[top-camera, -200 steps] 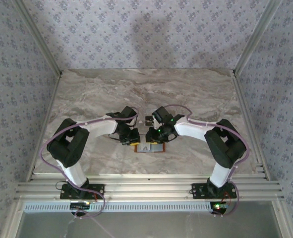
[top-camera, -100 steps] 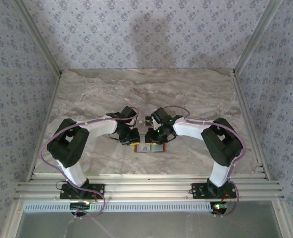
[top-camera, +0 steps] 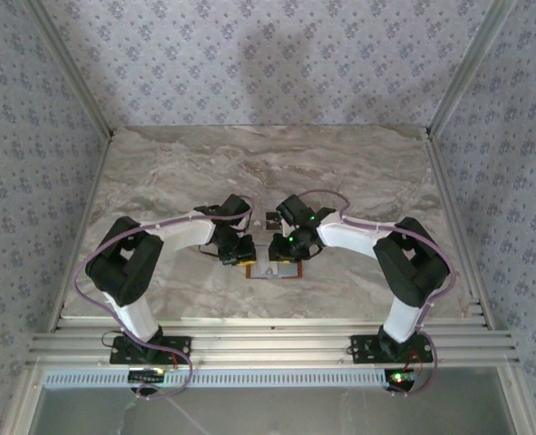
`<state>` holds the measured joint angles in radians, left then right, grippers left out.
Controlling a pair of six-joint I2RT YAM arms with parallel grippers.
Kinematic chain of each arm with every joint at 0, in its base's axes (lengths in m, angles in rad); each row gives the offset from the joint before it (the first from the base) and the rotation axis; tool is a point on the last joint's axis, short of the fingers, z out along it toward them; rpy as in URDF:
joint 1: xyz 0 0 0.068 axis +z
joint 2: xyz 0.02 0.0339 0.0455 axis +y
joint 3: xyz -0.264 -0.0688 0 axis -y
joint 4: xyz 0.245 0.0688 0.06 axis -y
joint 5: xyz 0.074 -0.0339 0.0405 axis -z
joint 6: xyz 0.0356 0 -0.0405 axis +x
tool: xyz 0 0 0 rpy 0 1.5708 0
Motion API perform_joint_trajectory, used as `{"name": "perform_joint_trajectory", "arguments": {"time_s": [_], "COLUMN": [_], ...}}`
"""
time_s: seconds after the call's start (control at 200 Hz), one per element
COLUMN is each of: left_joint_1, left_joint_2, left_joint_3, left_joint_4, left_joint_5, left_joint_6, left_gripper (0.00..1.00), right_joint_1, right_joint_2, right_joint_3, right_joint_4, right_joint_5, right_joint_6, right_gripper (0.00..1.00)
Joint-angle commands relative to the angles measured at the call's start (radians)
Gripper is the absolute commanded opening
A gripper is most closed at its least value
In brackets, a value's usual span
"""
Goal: Take the credit cards out of the card holder
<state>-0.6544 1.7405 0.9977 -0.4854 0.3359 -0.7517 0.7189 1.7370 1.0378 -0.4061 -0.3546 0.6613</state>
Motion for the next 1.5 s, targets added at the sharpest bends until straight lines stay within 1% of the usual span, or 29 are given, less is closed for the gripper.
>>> {"name": "perform_joint_trajectory", "arguments": {"time_s": [0.0,0.13,0.385,0.49,0.515,0.695,0.86,1.499], "left_joint_1": [-0.003,-0.016,-0.058,-0.075,-0.077,-0.101,-0.112,-0.126], "left_joint_2": [-0.042,-0.043,-0.013,0.017,0.024,0.072,0.103,0.149], "left_joint_3": [0.022,0.064,0.171,0.196,0.2,0.214,0.205,0.199], "left_joint_4": [-0.056,-0.084,-0.174,-0.187,-0.213,-0.247,-0.265,-0.294], "left_joint_5": [-0.03,-0.054,-0.143,-0.175,-0.182,-0.226,-0.247,-0.256], "left_joint_6": [0.016,0.021,0.047,0.056,0.057,0.068,0.074,0.078], "left_gripper": [0.18,0.18,0.22,0.24,0.25,0.25,0.25,0.24], "right_joint_1": [0.003,-0.003,-0.016,-0.019,-0.021,-0.031,-0.037,-0.067], "right_joint_2": [-0.051,-0.062,-0.059,-0.054,-0.055,-0.043,-0.027,0.015], "right_joint_3": [0.03,0.021,-0.009,-0.013,-0.015,-0.03,-0.055,-0.138], "right_joint_4": [-0.041,-0.034,0.007,0.013,0.017,0.053,0.098,0.257], "right_joint_5": [0.019,0.008,-0.014,-0.018,-0.019,-0.044,-0.072,-0.164], "right_joint_6": [-0.012,-0.008,0.01,0.013,0.013,0.023,0.037,0.075], "right_gripper": [0.27,0.27,0.27,0.27,0.27,0.26,0.26,0.24]}}
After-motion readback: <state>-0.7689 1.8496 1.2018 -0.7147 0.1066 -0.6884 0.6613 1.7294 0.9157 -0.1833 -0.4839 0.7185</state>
